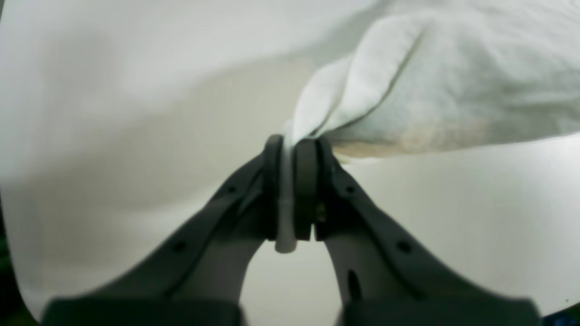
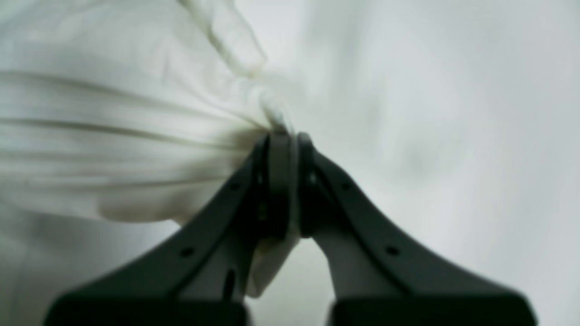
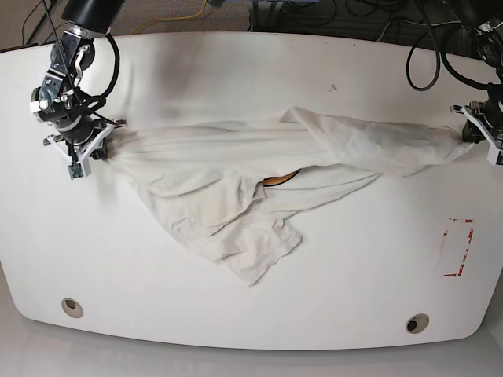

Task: Layout the t-shirt on the table in an organized manner, then fold the t-shirt properly
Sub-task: 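Lay the shirt down flat between the grippers and release it, then move the open right gripper onto the shirt's bunched edge and pinch it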

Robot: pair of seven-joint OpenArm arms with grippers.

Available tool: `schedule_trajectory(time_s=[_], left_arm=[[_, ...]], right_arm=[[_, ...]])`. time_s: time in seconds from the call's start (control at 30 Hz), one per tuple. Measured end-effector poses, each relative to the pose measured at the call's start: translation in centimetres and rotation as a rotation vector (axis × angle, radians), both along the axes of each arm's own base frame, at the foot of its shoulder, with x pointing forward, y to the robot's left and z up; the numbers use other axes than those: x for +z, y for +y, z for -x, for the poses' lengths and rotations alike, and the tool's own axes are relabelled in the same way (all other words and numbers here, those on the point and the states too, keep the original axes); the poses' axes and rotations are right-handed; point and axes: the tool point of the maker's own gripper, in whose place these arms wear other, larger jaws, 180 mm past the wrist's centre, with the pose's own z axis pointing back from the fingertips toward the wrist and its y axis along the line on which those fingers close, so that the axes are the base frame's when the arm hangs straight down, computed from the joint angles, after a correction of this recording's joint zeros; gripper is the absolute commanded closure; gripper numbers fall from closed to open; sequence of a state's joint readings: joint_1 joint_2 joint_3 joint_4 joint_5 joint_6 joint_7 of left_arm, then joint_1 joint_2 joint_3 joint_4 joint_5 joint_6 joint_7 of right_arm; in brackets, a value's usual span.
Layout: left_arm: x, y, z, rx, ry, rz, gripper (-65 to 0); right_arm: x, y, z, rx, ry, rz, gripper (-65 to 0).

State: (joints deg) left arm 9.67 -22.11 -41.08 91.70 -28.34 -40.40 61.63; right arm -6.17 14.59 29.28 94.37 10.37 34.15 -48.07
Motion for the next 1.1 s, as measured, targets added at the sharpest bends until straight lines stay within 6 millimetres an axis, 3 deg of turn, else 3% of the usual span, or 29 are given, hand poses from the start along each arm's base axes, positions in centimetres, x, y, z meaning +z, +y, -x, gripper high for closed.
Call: schedule_trajectory(time_s=[0.17, 0.33, 0.37, 0.53, 0.7, 0.93, 1.1], left_arm=[[-0.2, 0.5, 0.5, 0.008, 0.015, -0.003, 0.0], [-0.4, 0.8, 1.0, 0.011, 0.029, -0.013, 0.0], [-0.5, 0.8, 1.1, 0.01, 0.032, -0.013, -2.5], [-0.8, 0.8, 1.6, 0.01, 0.047, -0.017, -20.7], [-0.8, 0.8, 1.6, 0.015, 0.047, -0.016, -35.4], [-0.7, 0.9, 1.6, 0.017, 0.045, -0.016, -34.4], [-0.7, 0.9, 1.6, 0.018, 0.045, -0.017, -34.6]], right_arm=[[-1.3, 1.0, 1.2, -0.007, 0.032, -0.017, -0.6], [-1.7, 1.9, 2.6, -0.009, 0.046, -0.026, -10.3], [-1.8, 2.1, 2.9, -0.012, 0.048, -0.028, -16.3], [-1.9, 3.2, 3.8, -0.016, 0.053, -0.033, -32.7], [-0.4, 4.3, 3.4, -0.007, 0.006, -0.029, -42.0], [3.7, 4.8, 1.6, 0.018, -0.12, 0.004, -43.9], [5.1, 4.9, 0.2, 0.021, -0.16, 0.015, -44.1]])
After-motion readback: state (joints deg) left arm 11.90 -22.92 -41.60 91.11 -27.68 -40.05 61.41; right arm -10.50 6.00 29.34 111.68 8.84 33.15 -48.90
